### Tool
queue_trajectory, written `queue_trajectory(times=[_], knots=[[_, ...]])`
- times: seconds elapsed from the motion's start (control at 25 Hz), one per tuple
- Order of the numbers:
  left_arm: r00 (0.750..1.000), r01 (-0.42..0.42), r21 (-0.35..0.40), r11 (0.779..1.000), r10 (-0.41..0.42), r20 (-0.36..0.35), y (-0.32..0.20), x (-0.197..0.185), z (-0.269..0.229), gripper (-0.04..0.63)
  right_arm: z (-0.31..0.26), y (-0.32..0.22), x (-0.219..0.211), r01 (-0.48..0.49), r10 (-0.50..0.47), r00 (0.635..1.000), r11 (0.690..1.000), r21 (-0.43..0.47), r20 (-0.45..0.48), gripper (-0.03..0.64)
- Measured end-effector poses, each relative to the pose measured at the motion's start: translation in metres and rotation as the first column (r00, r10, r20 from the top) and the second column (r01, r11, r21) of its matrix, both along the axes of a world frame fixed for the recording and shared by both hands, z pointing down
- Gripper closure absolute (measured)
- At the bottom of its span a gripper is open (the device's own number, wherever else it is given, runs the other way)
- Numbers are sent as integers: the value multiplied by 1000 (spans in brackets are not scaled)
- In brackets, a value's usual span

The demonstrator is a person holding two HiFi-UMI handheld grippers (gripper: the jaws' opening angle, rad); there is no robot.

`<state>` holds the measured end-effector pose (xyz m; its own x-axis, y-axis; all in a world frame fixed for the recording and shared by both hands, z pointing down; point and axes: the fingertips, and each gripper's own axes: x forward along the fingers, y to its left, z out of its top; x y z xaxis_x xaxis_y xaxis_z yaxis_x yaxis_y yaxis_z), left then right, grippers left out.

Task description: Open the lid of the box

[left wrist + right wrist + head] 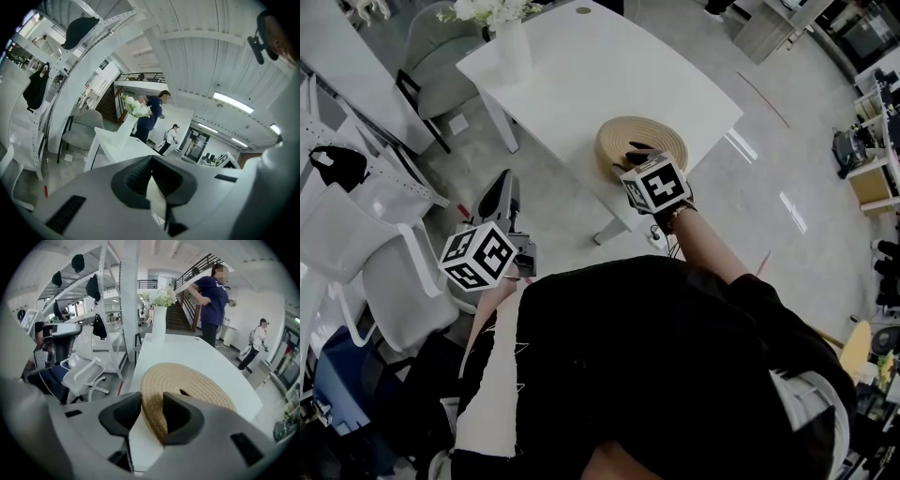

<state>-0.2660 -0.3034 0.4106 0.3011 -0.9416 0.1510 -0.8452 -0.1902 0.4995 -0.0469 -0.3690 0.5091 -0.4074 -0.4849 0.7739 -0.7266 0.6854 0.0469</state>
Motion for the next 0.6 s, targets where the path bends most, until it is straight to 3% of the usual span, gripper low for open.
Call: queue_trajectory(times=[0.6], knots=[[1000,-26,3,1000,26,5,-4,10,-2,584,-11,7,-2,7,2,989,998,-61,150,477]])
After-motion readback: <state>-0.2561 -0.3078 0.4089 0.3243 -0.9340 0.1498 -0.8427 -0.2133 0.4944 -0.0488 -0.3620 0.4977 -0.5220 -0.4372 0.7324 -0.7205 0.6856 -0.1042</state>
